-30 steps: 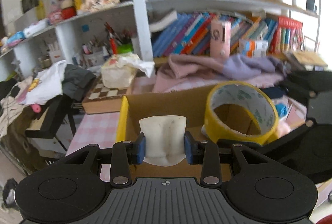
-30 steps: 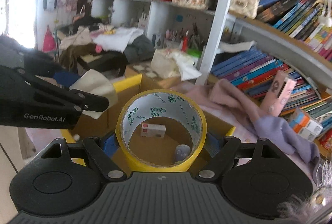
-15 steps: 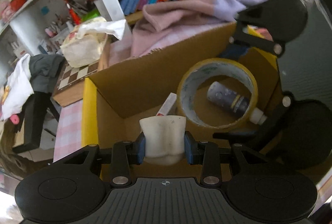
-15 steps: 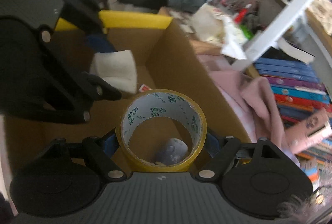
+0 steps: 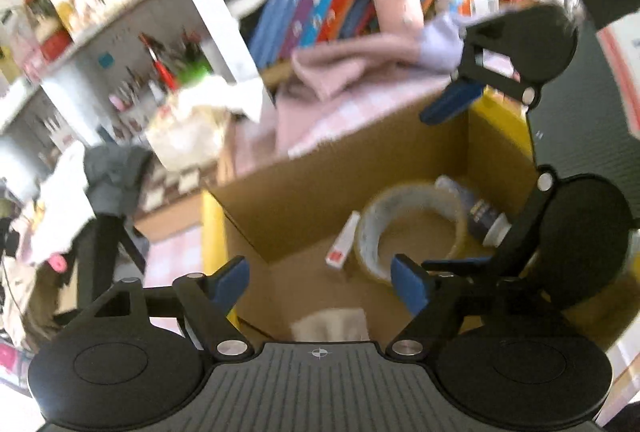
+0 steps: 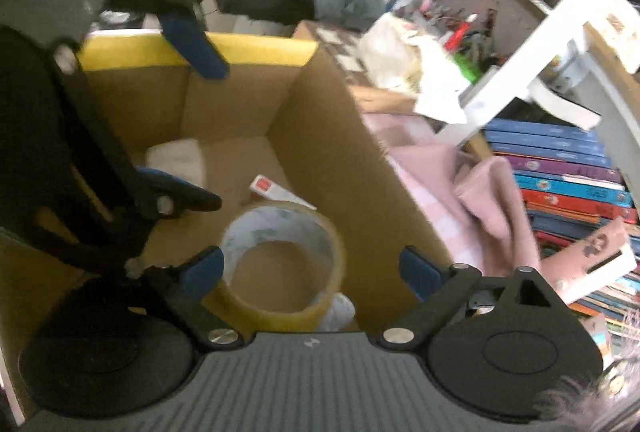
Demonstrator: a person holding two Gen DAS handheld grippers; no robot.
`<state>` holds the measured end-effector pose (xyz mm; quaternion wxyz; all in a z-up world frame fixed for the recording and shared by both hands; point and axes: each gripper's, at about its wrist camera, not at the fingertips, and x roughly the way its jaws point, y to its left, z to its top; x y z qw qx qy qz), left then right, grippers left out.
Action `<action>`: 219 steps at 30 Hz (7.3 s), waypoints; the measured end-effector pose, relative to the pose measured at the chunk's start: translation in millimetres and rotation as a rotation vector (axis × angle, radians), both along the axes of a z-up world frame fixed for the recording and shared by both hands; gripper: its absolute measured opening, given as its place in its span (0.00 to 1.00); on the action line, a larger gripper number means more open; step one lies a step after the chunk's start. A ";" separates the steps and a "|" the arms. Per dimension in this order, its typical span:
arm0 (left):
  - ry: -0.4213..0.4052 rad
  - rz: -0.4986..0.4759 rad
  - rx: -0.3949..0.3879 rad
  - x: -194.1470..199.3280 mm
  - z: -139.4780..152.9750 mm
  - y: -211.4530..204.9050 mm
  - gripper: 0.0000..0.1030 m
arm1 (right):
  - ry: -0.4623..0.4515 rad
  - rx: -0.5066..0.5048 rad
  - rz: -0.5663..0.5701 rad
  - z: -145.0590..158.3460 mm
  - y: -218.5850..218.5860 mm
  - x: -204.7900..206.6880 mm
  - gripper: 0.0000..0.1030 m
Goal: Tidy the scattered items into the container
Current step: 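Open the left gripper releasing the soap while the right drops the tape roll inside, then withdraw both open grippers up and away from the yellow box, then move the left gripper toward the pink plush toy while the right approaches the blue bag, then close the left gripper on the pink plush toy while the right grasps the blue bag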
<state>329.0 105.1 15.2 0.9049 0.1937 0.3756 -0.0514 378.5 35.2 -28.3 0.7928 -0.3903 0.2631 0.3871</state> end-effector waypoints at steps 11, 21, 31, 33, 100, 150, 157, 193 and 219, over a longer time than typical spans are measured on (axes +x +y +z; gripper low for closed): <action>-0.274 0.091 -0.124 -73.6 56.5 3.7 0.88 | -0.099 0.263 -0.148 61.7 -33.9 -54.6 0.93; -0.365 0.185 -0.217 -151.3 71.6 4.1 0.91 | -0.145 0.428 -0.257 88.3 -73.3 -130.6 0.93; -0.345 0.173 -0.179 -210.4 62.6 -9.5 0.94 | -0.163 0.505 -0.367 87.3 -117.0 -200.1 0.97; -0.366 0.185 -0.176 -221.5 61.8 -12.4 0.94 | -0.170 0.503 -0.391 83.7 -122.2 -212.4 0.97; -0.102 -0.126 -0.303 -233.5 -0.7 -125.3 0.92 | -0.003 0.474 -0.866 24.3 -230.2 -285.9 0.54; -0.014 -0.364 -0.297 -165.3 -21.2 -224.0 0.89 | 0.047 0.443 -1.013 5.8 -312.3 -235.4 0.51; -0.011 -0.376 -0.297 -138.2 -21.9 -252.4 0.89 | 0.050 0.430 -1.028 6.0 -338.2 -207.7 0.51; -0.023 0.102 -0.025 -23.9 -29.8 -268.1 0.79 | 0.275 0.488 -0.647 -15.0 -344.8 -6.4 0.51; 0.026 0.313 0.072 32.2 -65.3 -252.0 0.78 | 0.382 0.414 -0.471 -52.2 -268.1 76.3 0.47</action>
